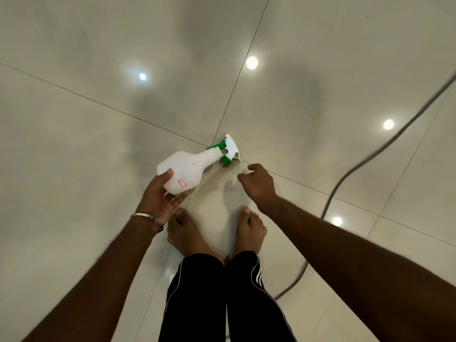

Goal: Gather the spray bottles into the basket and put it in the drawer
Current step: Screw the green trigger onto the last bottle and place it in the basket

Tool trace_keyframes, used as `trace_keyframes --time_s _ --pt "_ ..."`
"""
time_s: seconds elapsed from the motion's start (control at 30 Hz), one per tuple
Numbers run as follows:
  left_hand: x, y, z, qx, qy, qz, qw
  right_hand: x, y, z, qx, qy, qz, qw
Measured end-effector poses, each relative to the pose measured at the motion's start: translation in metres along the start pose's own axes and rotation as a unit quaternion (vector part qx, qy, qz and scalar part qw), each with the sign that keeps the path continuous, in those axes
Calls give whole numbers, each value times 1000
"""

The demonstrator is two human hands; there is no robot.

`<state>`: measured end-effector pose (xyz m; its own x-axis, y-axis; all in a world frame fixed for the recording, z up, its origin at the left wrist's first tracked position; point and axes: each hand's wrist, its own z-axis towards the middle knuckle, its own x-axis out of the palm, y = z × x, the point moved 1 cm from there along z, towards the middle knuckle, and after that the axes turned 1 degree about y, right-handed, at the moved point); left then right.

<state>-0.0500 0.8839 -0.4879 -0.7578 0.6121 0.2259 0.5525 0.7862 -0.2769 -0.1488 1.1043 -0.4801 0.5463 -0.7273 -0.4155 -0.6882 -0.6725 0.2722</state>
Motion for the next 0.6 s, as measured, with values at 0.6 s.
trace_keyframes --time_s 0.6 --pt "-56 11 1 -7 -40 -103 994 60 33 43 162 -38 273 947"
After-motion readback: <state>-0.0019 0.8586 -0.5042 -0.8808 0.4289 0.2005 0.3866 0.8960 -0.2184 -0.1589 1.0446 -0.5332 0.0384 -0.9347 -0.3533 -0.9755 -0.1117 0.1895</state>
